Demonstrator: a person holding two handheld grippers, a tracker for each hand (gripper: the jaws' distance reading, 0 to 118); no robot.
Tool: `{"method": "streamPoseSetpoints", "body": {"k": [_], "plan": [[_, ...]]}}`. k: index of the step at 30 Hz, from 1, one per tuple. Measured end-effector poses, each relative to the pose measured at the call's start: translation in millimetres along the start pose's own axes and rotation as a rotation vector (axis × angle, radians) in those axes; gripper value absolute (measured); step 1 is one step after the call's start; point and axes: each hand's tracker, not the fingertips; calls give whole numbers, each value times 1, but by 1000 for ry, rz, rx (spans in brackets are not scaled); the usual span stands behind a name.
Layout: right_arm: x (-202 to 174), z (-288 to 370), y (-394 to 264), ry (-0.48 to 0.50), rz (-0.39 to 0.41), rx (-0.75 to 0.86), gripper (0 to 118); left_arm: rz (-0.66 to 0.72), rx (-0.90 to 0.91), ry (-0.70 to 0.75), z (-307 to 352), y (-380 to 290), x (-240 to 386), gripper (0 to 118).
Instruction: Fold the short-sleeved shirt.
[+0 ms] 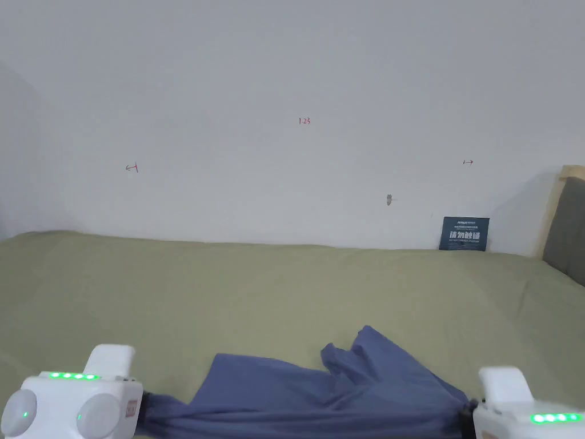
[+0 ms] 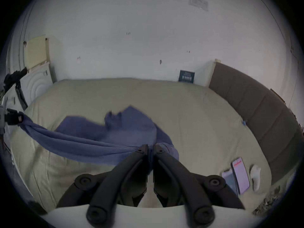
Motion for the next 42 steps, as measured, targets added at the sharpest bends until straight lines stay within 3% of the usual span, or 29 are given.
{"method": "streamPoseSetpoints", "body": {"k": [7, 20, 21, 22, 23, 24, 25, 26, 29, 30, 31, 32, 33, 34, 36, 40, 42], "plan": [[-6, 56, -105, 41, -12, -82, 5, 68, -64, -24, 31, -94, -24, 3], [-12, 67, -138, 51, -59, -92, 6, 177, -107, -151, 23, -146, -55, 5], [-12, 68, -138, 60, -84, -79, 15, 192, -97, -167, 22, -146, -58, 13], [-12, 70, -138, 59, -96, -67, 43, 193, -75, -187, 24, -147, -57, 35], [-13, 70, -137, 62, -96, -73, 100, 194, -69, -165, 24, -148, -58, 86], [-14, 69, -136, 67, -107, -97, 116, 190, -72, -158, 24, -147, -60, 111], [-13, 73, -140, 74, -135, 11, 109, 190, -84, -145, 25, -147, -61, 113], [-13, 74, -141, 70, -117, -45, 108, 187, -81, -120, 29, -147, -60, 113], [-19, 92, -130, 79, -125, -42, 113, 177, -96, -55, 42, -148, -65, 112], [-20, 96, -129, 79, -127, -38, 113, 175, -91, -54, 51, -150, -66, 106], [-21, 101, -128, 82, -128, -36, 106, 180, -51, -53, 61, -154, -70, 87], [-26, 106, -127, 82, -126, -39, 71, 186, -41, -40, 68, -157, -72, 36], [-28, 112, -127, 94, -114, -30, 22, 177, -56, -25, 71, -159, -72, 0], [-32, 115, -127, 98, -86, -23, 0, 183, -57, -30, 74, -164, -73, 0], [-41, 120, -126, 49, -69, -14, 0, 181, -66, -63, 77, -171, -74, 0], [-40, 128, -121, 102, -90, 31, 0, 172, -78, -121, 77, -175, -67, 0], [-36, 131, -118, 103, -83, 43, 0, 163, -78, -129, 72, -170, -62, 7]]}}
